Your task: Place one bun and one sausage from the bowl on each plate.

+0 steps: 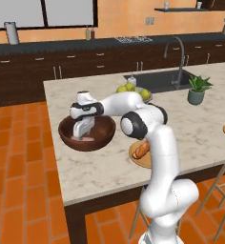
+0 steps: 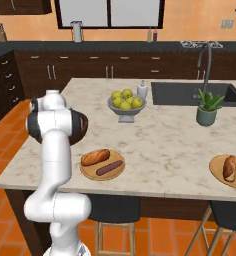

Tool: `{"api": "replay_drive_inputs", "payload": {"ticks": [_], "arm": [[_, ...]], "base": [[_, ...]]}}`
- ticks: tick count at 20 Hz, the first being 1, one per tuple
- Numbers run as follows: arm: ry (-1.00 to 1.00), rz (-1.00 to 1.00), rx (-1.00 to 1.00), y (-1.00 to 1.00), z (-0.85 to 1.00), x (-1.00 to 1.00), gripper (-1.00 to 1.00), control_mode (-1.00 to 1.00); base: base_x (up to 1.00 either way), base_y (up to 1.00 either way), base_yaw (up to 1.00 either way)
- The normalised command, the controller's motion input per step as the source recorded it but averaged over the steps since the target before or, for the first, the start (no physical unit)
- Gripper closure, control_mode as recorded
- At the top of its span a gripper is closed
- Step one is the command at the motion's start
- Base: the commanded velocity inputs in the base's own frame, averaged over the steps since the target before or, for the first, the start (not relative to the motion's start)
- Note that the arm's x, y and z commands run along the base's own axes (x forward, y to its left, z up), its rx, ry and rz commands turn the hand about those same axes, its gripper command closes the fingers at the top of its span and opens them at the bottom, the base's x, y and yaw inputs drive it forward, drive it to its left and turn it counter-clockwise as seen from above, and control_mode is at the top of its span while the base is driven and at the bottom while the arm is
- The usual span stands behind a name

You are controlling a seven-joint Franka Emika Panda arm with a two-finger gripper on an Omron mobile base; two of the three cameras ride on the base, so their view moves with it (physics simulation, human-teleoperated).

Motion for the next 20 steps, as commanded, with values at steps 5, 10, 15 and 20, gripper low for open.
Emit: {"api": "replay_drive_inputs", "payload": {"ticks": [5, 10, 15, 20], "arm": [[-0.23, 0.0, -0.05, -0.25, -0.37, -0.84, -1.0, -1.0], [0.0, 0.0, 0.0, -0.27, -0.57, 0.04, -1.0, -1.0], [-0.07, 0.0, -0.02, 0.0, -0.31, 0.08, 1.0, -1.0], [-0.28, 0.0, -0.01, -0.07, 0.69, -0.37, 1.0, -1.0]], "base": [[0.0, 0.0, 0.0], [0.0, 0.0, 0.0], [0.0, 0.0, 0.0], [0.0, 0.0, 0.0]]}}
